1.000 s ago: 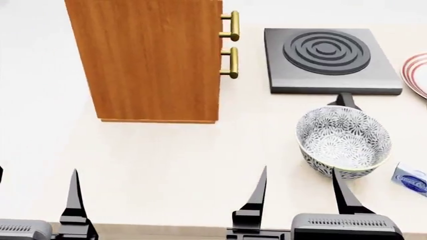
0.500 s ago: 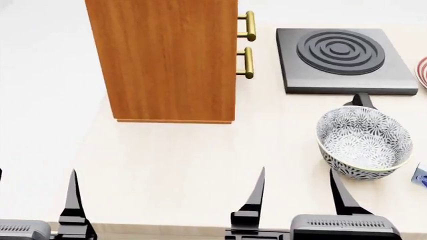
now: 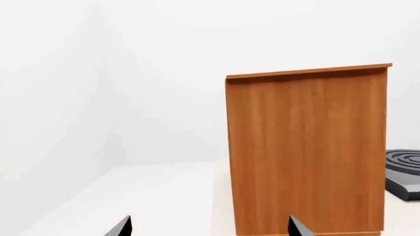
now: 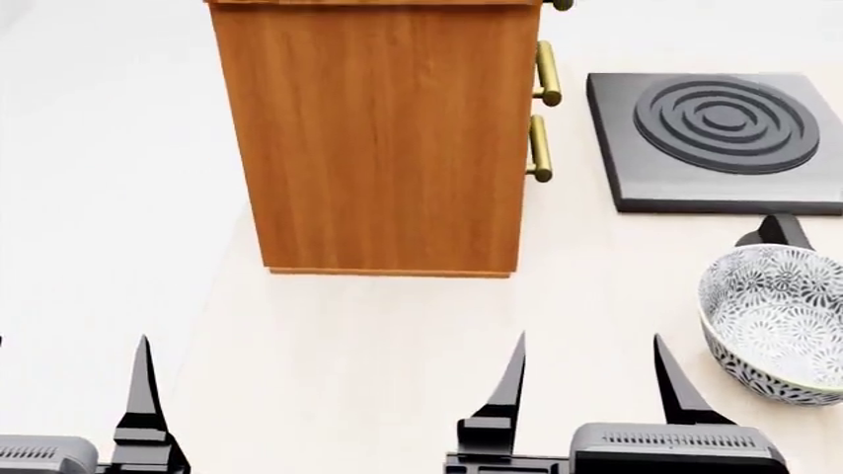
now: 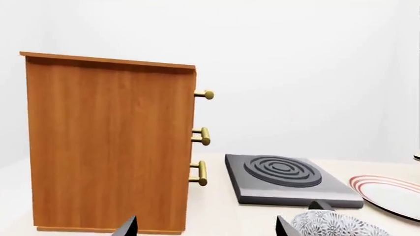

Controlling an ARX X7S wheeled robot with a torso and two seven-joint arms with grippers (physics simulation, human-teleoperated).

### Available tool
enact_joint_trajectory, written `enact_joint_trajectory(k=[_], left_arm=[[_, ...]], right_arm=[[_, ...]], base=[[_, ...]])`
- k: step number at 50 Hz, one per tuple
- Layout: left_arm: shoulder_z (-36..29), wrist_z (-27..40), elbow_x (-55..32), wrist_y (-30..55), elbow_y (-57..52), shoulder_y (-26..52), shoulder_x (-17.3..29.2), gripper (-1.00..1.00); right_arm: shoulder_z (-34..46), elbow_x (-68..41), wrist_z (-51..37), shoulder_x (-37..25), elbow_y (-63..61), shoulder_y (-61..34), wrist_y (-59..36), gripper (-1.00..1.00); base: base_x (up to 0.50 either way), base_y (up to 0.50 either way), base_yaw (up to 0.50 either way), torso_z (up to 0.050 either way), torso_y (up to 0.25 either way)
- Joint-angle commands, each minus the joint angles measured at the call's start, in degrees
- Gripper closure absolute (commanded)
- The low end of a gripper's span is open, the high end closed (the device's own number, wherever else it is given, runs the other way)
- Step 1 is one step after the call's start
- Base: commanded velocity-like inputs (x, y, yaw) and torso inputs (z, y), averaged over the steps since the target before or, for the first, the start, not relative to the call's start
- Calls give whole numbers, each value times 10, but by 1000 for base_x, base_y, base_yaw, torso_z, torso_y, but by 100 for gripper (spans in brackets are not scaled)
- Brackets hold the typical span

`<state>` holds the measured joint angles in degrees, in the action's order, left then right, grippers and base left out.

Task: Put the bowl on the top of the cabinet.

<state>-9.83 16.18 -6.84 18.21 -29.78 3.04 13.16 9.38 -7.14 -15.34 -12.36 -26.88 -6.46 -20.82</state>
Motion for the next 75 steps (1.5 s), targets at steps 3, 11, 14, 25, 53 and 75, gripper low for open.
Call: enact_joint_trajectory(k=[3,11,14,25,53,75], left_arm=[[-4,5,-2,1,-4,0,4,-100],[-5,8,-5,-1,-2,-1,6,-100],[-5,9,-6,1,-4,0,7,-100],[-10,13,-6,2,-7,1,9,-100],[-15,21,-12,-3,-1,1,15,-100],[-19,25,-16,-5,3,3,20,-100]], right_arm=[[-1,0,-10,-2,0,2,5,-100],[6,1,-12,-5,1,-1,-5,-100],[9,0,-10,-7,-2,-1,-7,-100],[9,-4,-14,-11,-7,0,-9,-100],[18,0,-30,-17,-1,-4,-14,-100],[22,23,-60,-19,16,-5,-9,-100]], base=[[0,0,0,0,0],[0,0,0,0,0],[255,30,0,0,0],[490,86,0,0,0],[219,39,0,0,0],[242,42,0,0,1]])
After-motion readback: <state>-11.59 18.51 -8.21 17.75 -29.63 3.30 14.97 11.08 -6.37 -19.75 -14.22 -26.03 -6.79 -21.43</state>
